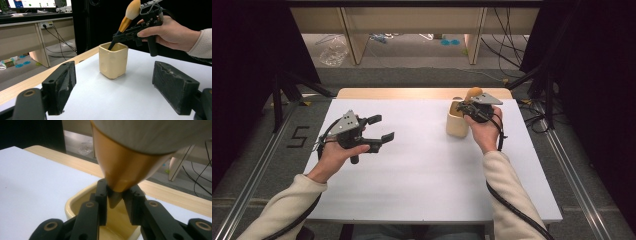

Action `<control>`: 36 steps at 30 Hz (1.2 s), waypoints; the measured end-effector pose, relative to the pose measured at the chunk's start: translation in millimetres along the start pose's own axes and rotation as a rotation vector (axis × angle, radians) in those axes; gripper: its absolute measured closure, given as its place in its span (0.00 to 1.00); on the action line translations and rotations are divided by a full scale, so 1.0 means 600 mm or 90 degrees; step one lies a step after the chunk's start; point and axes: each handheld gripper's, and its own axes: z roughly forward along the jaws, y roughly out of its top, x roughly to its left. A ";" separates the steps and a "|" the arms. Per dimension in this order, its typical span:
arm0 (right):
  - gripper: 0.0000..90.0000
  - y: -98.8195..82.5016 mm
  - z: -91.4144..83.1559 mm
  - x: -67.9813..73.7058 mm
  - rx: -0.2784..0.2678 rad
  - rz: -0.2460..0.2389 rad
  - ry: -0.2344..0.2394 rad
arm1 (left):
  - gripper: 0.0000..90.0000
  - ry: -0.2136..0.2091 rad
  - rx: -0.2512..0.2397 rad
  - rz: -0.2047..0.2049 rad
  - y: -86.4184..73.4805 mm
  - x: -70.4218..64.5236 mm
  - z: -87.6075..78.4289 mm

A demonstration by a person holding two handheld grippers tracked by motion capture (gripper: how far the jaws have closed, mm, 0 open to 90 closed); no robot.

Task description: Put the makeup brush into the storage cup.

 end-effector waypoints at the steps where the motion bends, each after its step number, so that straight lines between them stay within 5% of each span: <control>1: 0.84 -0.001 0.001 0.001 -0.005 0.000 -0.003 | 0.21 0.000 0.001 0.001 0.000 0.000 0.000; 36: 0.84 -0.007 0.009 0.002 0.016 -0.007 -0.003 | 0.21 -0.003 0.003 -0.001 -0.002 -0.001 0.002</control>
